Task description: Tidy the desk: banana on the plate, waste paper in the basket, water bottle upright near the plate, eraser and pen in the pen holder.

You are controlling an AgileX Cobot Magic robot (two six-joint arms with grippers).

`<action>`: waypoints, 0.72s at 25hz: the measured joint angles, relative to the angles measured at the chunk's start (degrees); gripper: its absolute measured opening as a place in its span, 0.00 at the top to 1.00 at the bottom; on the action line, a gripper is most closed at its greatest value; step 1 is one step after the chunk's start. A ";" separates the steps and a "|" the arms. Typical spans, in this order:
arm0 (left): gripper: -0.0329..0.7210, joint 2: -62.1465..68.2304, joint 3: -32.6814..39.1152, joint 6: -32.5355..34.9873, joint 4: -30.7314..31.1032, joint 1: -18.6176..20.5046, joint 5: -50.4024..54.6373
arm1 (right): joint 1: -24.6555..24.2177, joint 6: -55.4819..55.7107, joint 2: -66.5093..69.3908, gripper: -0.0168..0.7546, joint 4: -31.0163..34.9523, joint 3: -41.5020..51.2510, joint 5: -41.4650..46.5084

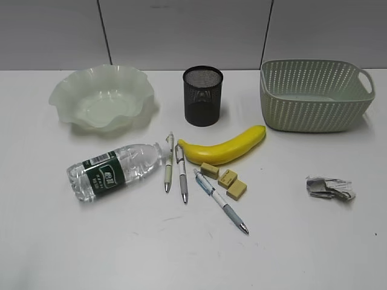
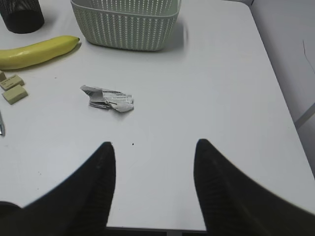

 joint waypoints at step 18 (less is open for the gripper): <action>0.34 61.97 -24.16 21.24 -13.48 -14.10 -21.70 | 0.00 0.00 0.00 0.44 0.02 0.00 0.00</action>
